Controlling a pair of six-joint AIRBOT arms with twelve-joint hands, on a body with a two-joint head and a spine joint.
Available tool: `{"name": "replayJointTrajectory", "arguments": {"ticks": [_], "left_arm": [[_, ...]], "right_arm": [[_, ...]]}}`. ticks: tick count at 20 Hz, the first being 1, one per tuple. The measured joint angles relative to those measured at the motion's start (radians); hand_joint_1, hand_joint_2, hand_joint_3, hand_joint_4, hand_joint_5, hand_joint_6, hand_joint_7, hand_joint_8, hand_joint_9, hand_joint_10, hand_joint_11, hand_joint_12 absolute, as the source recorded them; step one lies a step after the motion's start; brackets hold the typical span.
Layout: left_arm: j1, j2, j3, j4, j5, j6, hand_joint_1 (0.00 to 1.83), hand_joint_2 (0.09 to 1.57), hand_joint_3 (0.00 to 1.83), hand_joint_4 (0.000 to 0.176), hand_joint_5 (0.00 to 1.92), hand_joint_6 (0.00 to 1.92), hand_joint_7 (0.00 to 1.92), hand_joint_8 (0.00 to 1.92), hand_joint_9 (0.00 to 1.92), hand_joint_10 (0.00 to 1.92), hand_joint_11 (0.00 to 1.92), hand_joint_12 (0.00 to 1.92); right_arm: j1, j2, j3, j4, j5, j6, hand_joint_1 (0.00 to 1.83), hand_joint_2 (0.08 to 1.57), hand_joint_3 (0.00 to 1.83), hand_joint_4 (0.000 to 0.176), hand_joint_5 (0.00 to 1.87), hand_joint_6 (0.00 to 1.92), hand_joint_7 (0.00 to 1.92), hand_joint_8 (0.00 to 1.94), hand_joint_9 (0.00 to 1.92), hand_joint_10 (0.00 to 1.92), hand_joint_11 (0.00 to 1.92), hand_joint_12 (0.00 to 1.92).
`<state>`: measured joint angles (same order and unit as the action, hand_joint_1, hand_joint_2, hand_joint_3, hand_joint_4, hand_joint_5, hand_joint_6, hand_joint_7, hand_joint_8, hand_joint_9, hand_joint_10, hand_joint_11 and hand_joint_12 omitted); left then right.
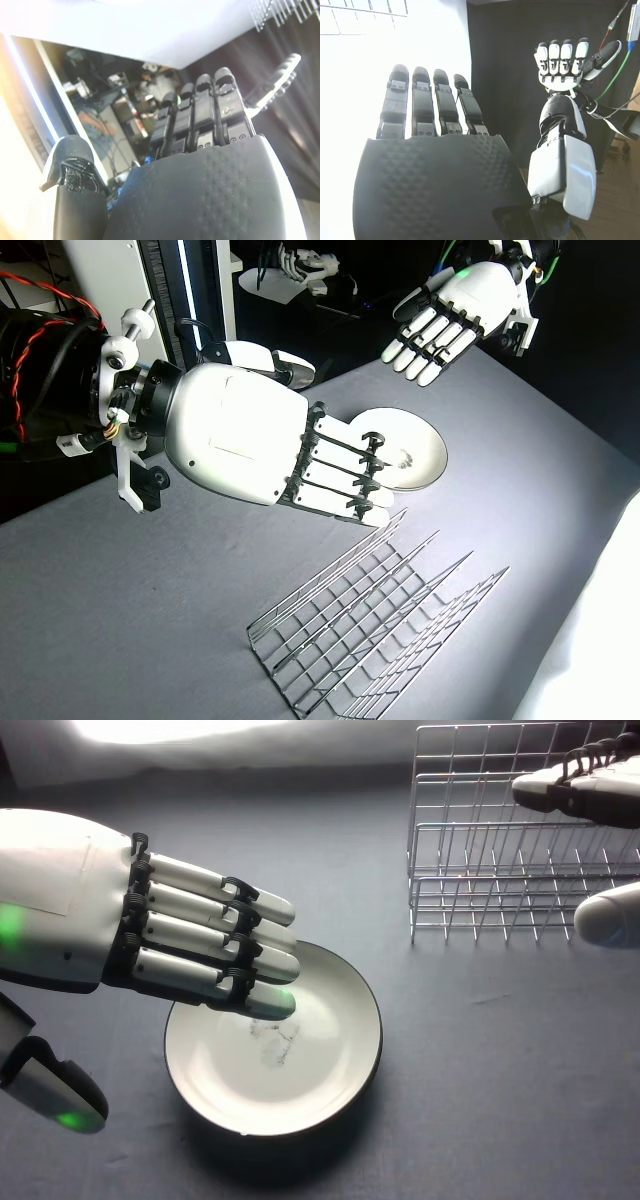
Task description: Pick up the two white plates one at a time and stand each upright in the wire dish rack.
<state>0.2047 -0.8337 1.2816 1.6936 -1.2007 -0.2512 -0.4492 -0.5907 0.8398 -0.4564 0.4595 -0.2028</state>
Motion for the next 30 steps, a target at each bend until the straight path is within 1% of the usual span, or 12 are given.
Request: {"name": "replayJointTrajectory", "arguments": {"ticks": [3, 5, 6, 8, 11, 14, 16, 17, 19, 24, 27, 30], "left_arm": [[0.034, 0.000, 0.006, -0.006, -0.014, 0.031, 0.00, 1.19, 0.01, 0.000, 0.02, 0.00, 0.00, 0.00, 0.00, 0.00, 0.00, 0.00], [0.052, -0.006, 0.029, 0.002, -0.041, 0.044, 0.00, 1.19, 0.01, 0.000, 0.02, 0.00, 0.00, 0.00, 0.00, 0.00, 0.00, 0.00], [0.064, -0.019, 0.055, -0.001, -0.046, 0.045, 0.00, 1.18, 0.00, 0.000, 0.02, 0.00, 0.00, 0.00, 0.00, 0.00, 0.00, 0.00], [0.080, -0.038, 0.081, 0.000, -0.032, 0.048, 0.00, 1.19, 0.00, 0.000, 0.02, 0.00, 0.00, 0.00, 0.00, 0.00, 0.00, 0.00], [0.107, -0.061, 0.095, -0.003, -0.034, 0.079, 0.00, 1.19, 0.01, 0.000, 0.01, 0.00, 0.00, 0.00, 0.00, 0.00, 0.00, 0.00], [0.163, -0.103, 0.153, -0.010, -0.041, 0.143, 0.00, 1.18, 0.00, 0.000, 0.01, 0.00, 0.00, 0.00, 0.00, 0.00, 0.00, 0.00], [0.195, -0.133, 0.206, -0.002, -0.065, 0.199, 0.00, 1.18, 0.00, 0.000, 0.01, 0.00, 0.00, 0.00, 0.00, 0.00, 0.00, 0.00], [0.203, -0.145, 0.230, -0.001, -0.082, 0.210, 0.00, 1.18, 0.00, 0.000, 0.01, 0.00, 0.00, 0.00, 0.00, 0.00, 0.00, 0.00], [0.216, -0.165, 0.270, 0.003, -0.103, 0.214, 0.00, 1.17, 0.00, 0.000, 0.01, 0.00, 0.00, 0.00, 0.00, 0.00, 0.00, 0.00], [0.229, -0.216, 0.314, 0.031, -0.142, 0.213, 0.00, 1.17, 0.00, 0.000, 0.02, 0.00, 0.00, 0.00, 0.00, 0.00, 0.00, 0.00], [0.249, -0.254, 0.362, 0.026, -0.138, 0.217, 0.00, 1.17, 0.00, 0.000, 0.02, 0.00, 0.00, 0.00, 0.00, 0.00, 0.00, 0.00], [0.263, -0.288, 0.400, 0.050, -0.138, 0.238, 0.00, 1.18, 0.00, 0.000, 0.00, 0.00, 0.00, 0.00, 0.00, 0.00, 0.00, 0.00]], "right_arm": [[-0.017, -0.002, 0.000, 0.002, 0.013, -0.005, 0.00, 1.06, 0.02, 0.000, 0.00, 0.00, 0.00, 0.00, 0.00, 0.00, 0.00, 0.00], [-0.024, -0.002, 0.000, -0.003, 0.015, -0.009, 0.00, 1.05, 0.01, 0.000, 0.00, 0.00, 0.00, 0.00, 0.00, 0.00, 0.00, 0.00], [-0.029, -0.002, 0.000, -0.005, 0.018, -0.016, 0.00, 1.06, 0.01, 0.000, 0.00, 0.00, 0.00, 0.00, 0.00, 0.00, 0.00, 0.00], [-0.050, -0.006, 0.001, -0.004, 0.034, -0.025, 0.00, 1.06, 0.01, 0.000, 0.00, 0.00, 0.00, 0.00, 0.00, 0.00, 0.00, 0.00], [-0.066, -0.012, 0.001, -0.008, 0.042, -0.041, 0.00, 1.05, 0.00, 0.000, 0.00, 0.00, 0.00, 0.00, 0.00, 0.00, 0.00, 0.00], [-0.066, -0.013, 0.002, -0.007, 0.053, -0.063, 0.00, 1.04, 0.00, 0.000, 0.00, 0.00, 0.00, 0.00, 0.00, 0.00, 0.00, 0.00], [-0.067, -0.014, 0.003, -0.013, 0.058, -0.085, 0.00, 1.05, 0.00, 0.000, 0.00, 0.00, 0.00, 0.00, 0.00, 0.00, 0.00, 0.00], [-0.067, -0.014, 0.006, -0.017, 0.060, -0.086, 0.00, 1.05, 0.00, 0.000, 0.00, 0.00, 0.00, 0.00, 0.00, 0.00, 0.00, 0.00], [-0.067, -0.013, 0.008, -0.018, 0.064, -0.087, 0.00, 1.04, 0.00, 0.000, 0.00, 0.00, 0.00, 0.00, 0.00, 0.00, 0.00, 0.00], [-0.067, -0.014, 0.007, -0.023, 0.066, -0.087, 0.00, 1.04, 0.00, 0.000, 0.00, 0.00, 0.00, 0.00, 0.00, 0.00, 0.00, 0.00], [-0.079, -0.016, 0.007, -0.019, 0.071, -0.088, 0.00, 1.04, 0.00, 0.000, 0.00, 0.00, 0.00, 0.00, 0.00, 0.00, 0.00, 0.00], [-0.098, -0.019, 0.007, -0.020, 0.071, -0.089, 0.00, 1.04, 0.00, 0.000, 0.00, 0.00, 0.00, 0.00, 0.00, 0.00, 0.00, 0.00]]}}
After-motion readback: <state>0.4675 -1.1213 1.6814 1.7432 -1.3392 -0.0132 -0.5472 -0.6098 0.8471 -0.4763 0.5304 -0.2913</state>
